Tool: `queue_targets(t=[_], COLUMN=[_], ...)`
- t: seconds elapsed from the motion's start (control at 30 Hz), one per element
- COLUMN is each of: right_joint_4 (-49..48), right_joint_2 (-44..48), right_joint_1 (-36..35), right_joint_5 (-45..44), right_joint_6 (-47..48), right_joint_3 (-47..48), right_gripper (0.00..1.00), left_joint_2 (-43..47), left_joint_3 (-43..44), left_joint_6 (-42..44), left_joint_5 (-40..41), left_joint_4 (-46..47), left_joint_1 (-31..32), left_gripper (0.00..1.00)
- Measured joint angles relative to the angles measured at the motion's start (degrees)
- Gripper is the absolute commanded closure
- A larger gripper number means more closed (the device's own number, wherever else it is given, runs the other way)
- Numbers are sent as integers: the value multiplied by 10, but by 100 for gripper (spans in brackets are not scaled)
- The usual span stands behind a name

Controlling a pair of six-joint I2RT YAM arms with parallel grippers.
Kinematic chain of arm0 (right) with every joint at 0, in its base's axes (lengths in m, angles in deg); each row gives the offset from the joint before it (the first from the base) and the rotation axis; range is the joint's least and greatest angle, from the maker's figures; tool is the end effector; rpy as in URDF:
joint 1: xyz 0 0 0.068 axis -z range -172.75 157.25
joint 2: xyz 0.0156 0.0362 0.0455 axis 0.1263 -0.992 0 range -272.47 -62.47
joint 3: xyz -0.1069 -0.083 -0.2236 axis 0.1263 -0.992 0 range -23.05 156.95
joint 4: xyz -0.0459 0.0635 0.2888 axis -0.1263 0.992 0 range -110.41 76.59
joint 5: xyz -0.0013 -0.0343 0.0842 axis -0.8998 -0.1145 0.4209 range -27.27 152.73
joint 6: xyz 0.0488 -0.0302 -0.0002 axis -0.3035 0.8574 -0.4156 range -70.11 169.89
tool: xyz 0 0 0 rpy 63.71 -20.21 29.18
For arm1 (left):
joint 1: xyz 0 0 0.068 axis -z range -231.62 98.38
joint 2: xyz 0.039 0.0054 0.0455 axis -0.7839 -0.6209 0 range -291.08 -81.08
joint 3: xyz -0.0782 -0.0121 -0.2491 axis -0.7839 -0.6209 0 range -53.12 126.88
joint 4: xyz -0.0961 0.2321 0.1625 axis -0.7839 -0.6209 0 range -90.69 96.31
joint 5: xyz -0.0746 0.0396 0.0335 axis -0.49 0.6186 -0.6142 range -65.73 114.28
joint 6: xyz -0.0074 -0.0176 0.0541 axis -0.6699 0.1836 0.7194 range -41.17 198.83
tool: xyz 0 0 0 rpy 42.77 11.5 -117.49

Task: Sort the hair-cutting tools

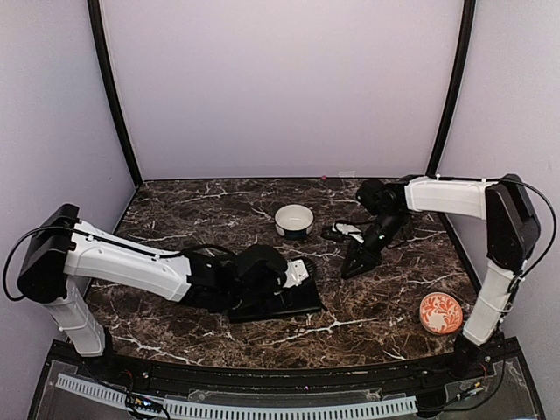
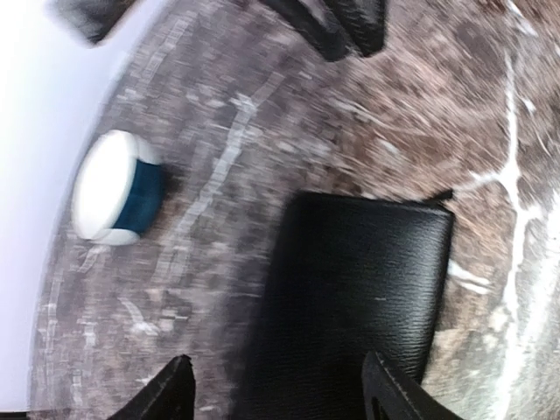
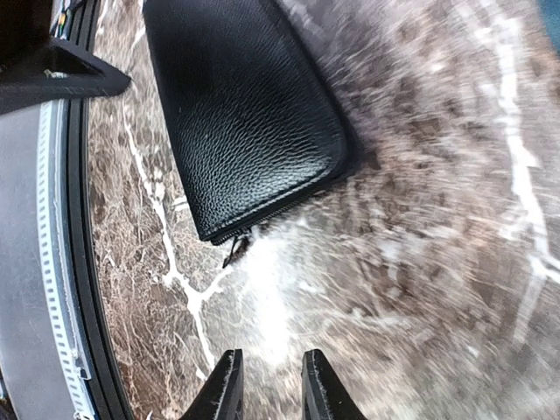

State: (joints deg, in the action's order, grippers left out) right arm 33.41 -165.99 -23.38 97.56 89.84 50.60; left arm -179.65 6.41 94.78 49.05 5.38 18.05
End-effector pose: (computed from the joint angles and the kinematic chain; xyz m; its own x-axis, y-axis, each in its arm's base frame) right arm 0.3046 0.2074 0.1620 -0.3523 -0.8213 -0.4487 -0.9112 0.1917 0.3646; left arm 0.1555 -0.3706 0.1587 -0.0114 0.7486 -0.6630 0.7727 0.4274 0.4693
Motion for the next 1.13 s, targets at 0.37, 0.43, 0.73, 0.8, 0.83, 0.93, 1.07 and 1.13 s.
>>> queue_targets(t=[0.37,0.43,0.73,0.8,0.83,0.93,1.07,1.13], right_joint_4=[-30,-51,-213,-269,-300,-351,-391,-411], right_joint_2=[132,163,342,385,409,434,441,457], right_joint_1=[66,70,112,115,117,123,129,136], right_joint_5=[-38,-61,-255,-322,-358,-412,-431,-426], right_joint_6=[-47,-70,-182,-213,-232,-275,-320,-332], right_joint_3=[-19,-36,-139,-163,-178,-199,-238,-273], right_gripper=[79,79,1,1,1,1,1,1], left_joint_2=[148,180,316,327,332,344,369,393], left_joint_3=[-4,-10,-87,-88,-89,-93,-148,-205], left_joint_6=[-75,-97,-174,-199,-210,-227,-215,-191], left_joint_5=[77,82,92,95,94,93,96,85], left_joint_4=[-51,-63,-74,-86,-92,-96,-27,28], left_joint_1=[-95,-118,-215,-259,-283,-317,-320,-320], left_gripper=[19,13,1,1,1,1,1,1])
